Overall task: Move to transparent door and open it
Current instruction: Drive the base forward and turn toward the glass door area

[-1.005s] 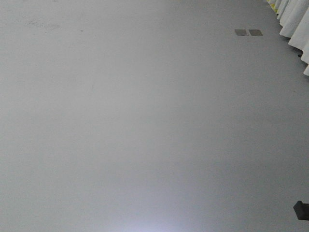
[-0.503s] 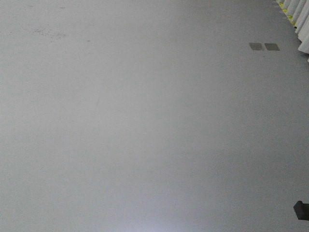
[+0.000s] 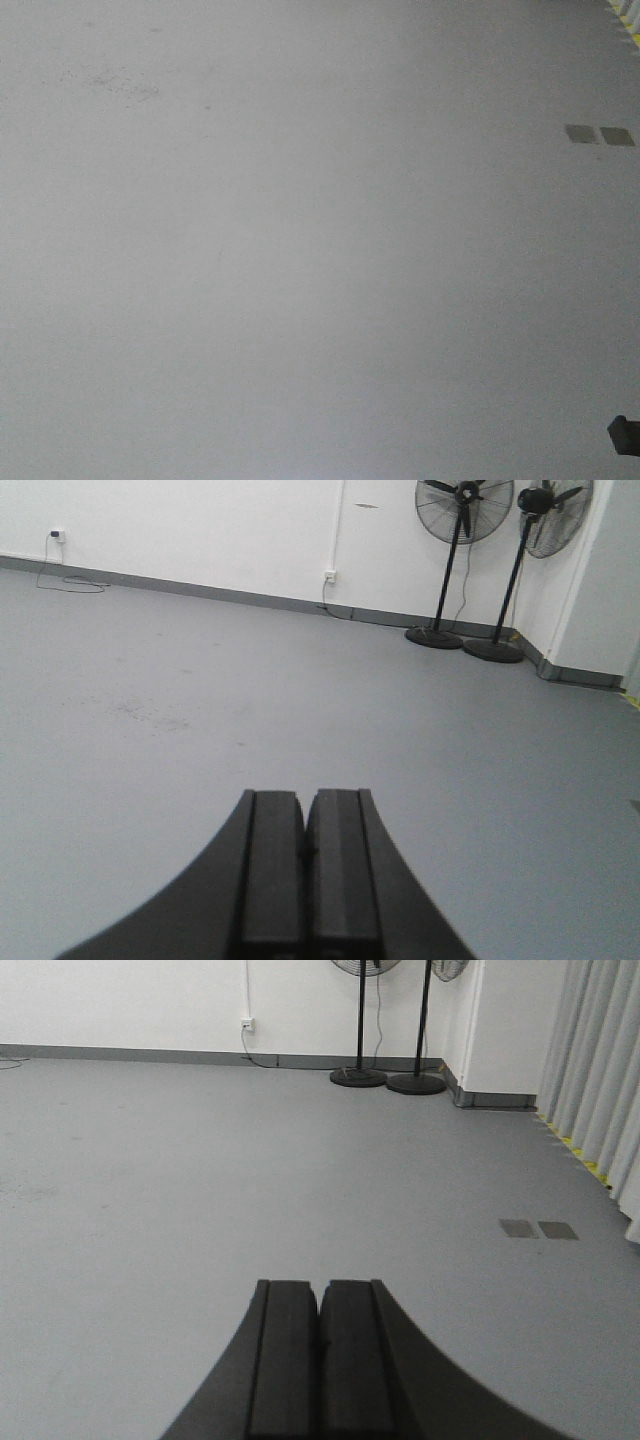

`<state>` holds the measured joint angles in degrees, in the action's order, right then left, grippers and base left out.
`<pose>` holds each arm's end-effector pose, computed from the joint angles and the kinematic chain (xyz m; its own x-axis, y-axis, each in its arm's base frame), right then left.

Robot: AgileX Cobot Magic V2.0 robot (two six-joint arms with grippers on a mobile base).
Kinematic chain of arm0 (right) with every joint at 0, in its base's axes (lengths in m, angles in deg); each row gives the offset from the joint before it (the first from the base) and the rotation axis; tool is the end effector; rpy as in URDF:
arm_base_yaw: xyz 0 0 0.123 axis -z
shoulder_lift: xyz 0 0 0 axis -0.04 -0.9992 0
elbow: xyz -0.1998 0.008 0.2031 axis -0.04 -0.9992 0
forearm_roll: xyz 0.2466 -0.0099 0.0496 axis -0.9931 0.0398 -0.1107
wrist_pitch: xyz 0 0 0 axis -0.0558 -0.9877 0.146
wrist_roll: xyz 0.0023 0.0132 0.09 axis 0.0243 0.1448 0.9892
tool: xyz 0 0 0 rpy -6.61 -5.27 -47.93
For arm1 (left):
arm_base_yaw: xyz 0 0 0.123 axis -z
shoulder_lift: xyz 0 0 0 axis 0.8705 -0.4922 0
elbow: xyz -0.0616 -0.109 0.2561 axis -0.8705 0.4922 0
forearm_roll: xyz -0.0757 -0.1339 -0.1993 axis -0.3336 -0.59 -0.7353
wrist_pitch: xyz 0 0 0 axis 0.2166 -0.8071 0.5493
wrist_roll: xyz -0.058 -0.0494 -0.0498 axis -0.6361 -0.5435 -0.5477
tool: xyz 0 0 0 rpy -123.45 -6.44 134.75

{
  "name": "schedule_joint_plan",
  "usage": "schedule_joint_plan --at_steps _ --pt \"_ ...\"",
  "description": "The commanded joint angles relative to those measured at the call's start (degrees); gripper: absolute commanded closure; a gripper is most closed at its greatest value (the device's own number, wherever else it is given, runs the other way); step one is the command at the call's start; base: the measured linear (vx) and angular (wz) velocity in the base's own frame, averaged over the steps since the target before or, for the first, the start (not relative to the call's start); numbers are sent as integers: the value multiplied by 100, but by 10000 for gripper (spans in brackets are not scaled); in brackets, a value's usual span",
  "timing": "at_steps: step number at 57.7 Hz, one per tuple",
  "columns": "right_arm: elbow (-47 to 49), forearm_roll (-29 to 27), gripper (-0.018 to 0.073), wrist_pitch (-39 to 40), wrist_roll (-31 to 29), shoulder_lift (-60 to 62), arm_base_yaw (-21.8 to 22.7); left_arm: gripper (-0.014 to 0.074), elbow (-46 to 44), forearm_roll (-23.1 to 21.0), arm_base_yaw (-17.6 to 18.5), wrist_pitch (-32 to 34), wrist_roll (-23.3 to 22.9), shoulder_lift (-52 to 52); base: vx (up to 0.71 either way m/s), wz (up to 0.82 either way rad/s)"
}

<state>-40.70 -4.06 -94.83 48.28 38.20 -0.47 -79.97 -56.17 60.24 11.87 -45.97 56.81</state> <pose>0.0559 -0.0033 0.1845 -0.1448 -0.0119 -0.9894 0.0454 0.9988 -0.0186 0.0564 -0.0002 0.1907 -0.0813 -0.1173 -0.9898 -0.0090 0.9931 -0.1170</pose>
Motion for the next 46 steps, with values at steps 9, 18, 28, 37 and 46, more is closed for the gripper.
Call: schedule_joint_plan --at_steps 9,18,28,37,46 --pt "-83 21 567 477 -33 86 -13 602 134 -52 20 450 -34 13 46 16" --pt "-83 21 567 477 -33 86 -13 602 134 -52 20 450 -34 13 47 17" --pt "-83 21 567 477 -33 86 -13 602 134 -52 20 450 -34 13 49 17" --pt "-83 21 567 477 -33 86 -13 602 134 -52 20 450 -34 13 50 19" --pt "-83 21 567 477 -33 86 -13 602 134 -52 20 450 -34 13 51 25"
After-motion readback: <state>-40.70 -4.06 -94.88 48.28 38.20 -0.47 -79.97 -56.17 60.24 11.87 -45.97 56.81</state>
